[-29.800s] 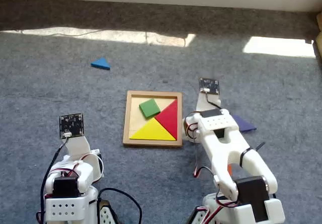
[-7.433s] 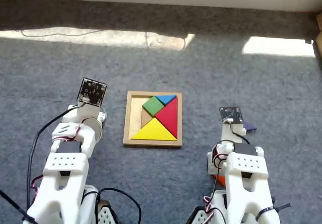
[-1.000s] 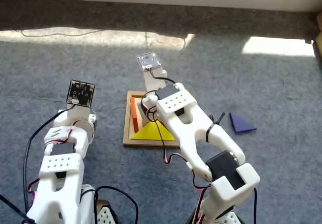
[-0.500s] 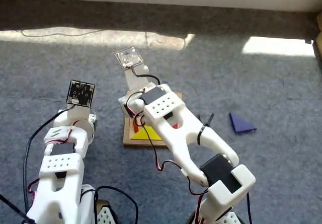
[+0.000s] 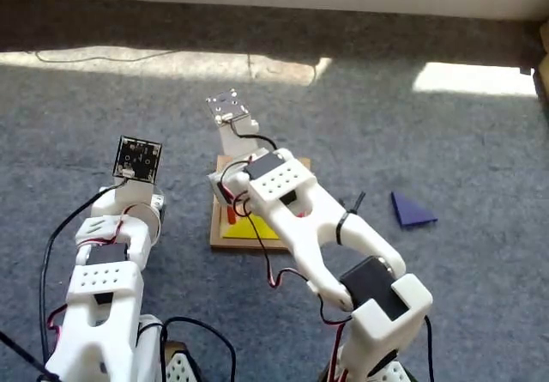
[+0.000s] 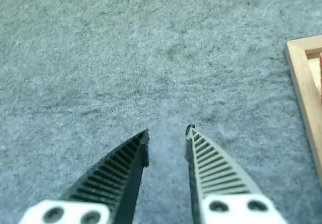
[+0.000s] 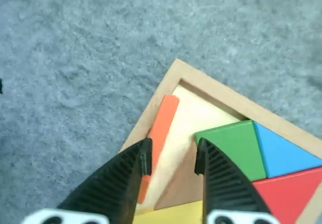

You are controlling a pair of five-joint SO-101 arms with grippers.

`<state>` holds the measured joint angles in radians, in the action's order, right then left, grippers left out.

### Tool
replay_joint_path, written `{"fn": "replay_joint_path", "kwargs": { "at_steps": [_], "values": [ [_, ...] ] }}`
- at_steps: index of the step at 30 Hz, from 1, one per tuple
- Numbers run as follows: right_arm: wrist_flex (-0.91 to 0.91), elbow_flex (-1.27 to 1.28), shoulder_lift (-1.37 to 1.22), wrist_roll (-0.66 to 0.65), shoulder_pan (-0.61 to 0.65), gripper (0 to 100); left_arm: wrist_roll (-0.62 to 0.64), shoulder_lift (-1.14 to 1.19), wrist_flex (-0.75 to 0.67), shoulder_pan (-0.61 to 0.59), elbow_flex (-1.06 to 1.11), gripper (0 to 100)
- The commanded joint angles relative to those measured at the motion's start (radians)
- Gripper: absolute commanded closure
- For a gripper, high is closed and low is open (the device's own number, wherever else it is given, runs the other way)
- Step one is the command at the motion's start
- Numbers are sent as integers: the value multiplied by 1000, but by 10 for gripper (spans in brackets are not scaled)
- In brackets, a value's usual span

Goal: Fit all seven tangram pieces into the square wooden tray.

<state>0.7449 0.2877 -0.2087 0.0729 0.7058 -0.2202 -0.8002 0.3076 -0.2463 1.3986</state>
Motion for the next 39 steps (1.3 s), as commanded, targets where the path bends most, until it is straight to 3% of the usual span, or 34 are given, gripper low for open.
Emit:
{"fn": "replay_joint_path", "kwargs": {
  "at_steps": [1, 8, 18, 25, 33, 39],
  "values": [
    [2, 13, 41, -9, -71, 856, 6, -27, -2, -8, -12, 865],
    [65, 39, 117, -9, -102, 857, 6, -27, -2, -8, -12, 865],
    [59, 35, 197, -9, -25, 858, 6, -27, -2, -8, -12, 865],
    [-67, 41, 79, -11, 22, 997, 6, -27, -2, -8, -12, 865],
    [-84, 45, -5, -11, 39, 993, 6, -27, -2, -8, -12, 865],
    [39, 107, -2, -11, 90, 993, 6, -27, -2, -8, -12, 864]
  ]
}}
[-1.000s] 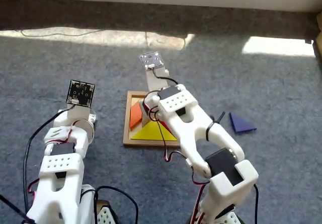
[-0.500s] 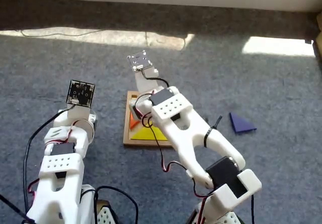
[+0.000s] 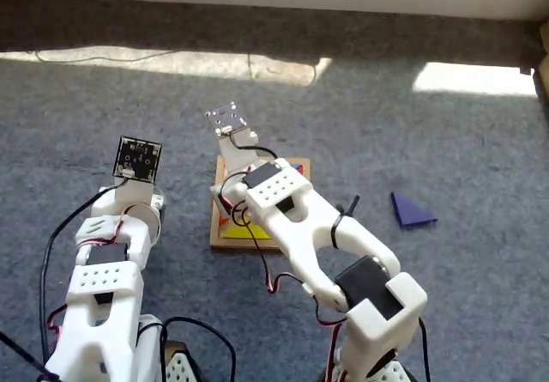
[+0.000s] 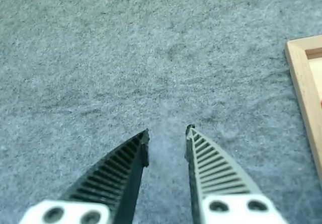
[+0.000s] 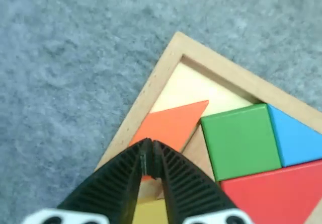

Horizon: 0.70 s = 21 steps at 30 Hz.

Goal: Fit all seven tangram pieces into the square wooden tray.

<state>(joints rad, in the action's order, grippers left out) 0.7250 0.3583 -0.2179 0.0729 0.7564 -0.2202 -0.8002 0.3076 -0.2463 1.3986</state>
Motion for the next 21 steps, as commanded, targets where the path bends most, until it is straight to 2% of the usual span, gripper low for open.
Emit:
{"fn": "replay_joint_path", "kwargs": {
  "at_steps": [1, 12, 16, 21],
  "values": [
    [84, 39, 7, -11, 50, 993, 6, -27, -2, -8, -12, 864],
    [306, 33, 38, -11, 70, 993, 6, -27, -2, -8, -12, 864],
    [328, 28, 220, -11, 67, 993, 6, -27, -2, -8, -12, 864],
    [328, 163, 484, -11, 7, 993, 6, -27, -2, -8, -12, 864]
  ]
}}
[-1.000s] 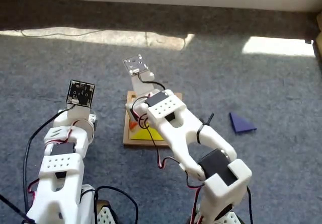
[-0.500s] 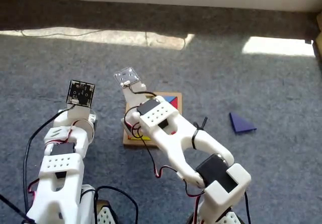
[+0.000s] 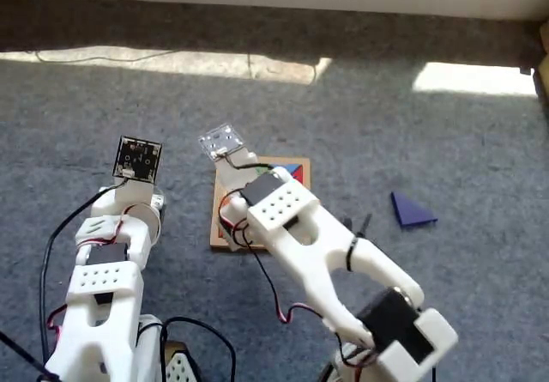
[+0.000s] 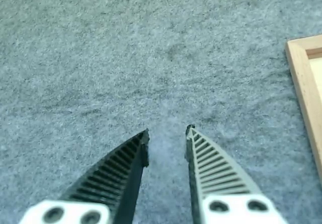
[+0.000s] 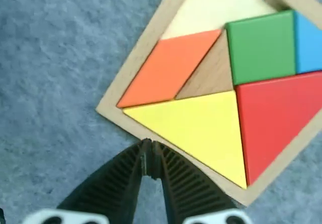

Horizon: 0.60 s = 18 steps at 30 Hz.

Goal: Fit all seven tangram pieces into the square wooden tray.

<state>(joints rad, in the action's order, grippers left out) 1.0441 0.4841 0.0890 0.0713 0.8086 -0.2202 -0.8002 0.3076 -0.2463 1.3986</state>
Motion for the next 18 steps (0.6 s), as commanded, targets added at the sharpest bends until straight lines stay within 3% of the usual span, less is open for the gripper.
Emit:
{"fn": "replay_joint_path", "kwargs": {
  "at_steps": [1, 8, 13, 15, 18],
  "values": [
    [8, 61, 219, -9, -67, 993, 6, -27, -2, -8, -12, 864],
    [8, 113, 317, 3, -326, 988, 6, -27, -2, -8, -12, 864],
    [16, 114, 317, 173, -526, 922, 6, -27, -2, -8, -12, 866],
    [48, 114, 317, 121, -575, 869, 6, -27, -2, -8, -12, 867],
    [105, 119, 317, -110, -639, 817, 6, -27, -2, -8, -12, 867]
  ]
}}
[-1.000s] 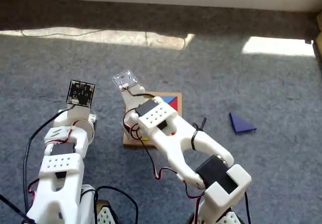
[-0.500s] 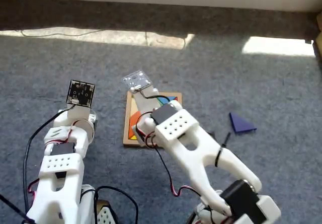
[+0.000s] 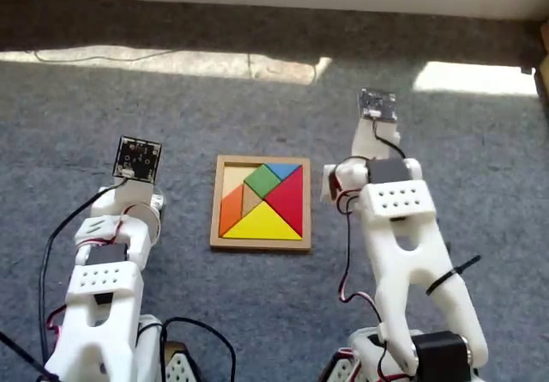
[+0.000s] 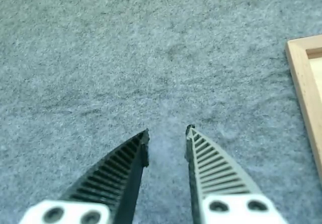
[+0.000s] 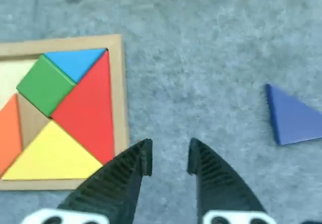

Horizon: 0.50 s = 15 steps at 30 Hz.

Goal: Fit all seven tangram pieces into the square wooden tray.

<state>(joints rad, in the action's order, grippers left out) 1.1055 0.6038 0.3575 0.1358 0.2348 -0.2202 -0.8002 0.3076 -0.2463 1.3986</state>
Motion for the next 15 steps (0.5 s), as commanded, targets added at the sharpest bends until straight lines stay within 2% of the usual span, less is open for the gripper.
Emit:
{"fn": "replay_joint_path", "kwargs": {
  "at_steps": [1, 8, 15],
  "values": [
    [53, 1, 48, -262, -79, 804, 6, -27, -2, -8, -12, 867],
    [59, 51, 47, -787, -206, 728, 6, -27, -2, -8, -12, 867],
    [21, 79, 45, -982, -302, 659, 6, -27, -2, -2, -12, 867]
  ]
}}
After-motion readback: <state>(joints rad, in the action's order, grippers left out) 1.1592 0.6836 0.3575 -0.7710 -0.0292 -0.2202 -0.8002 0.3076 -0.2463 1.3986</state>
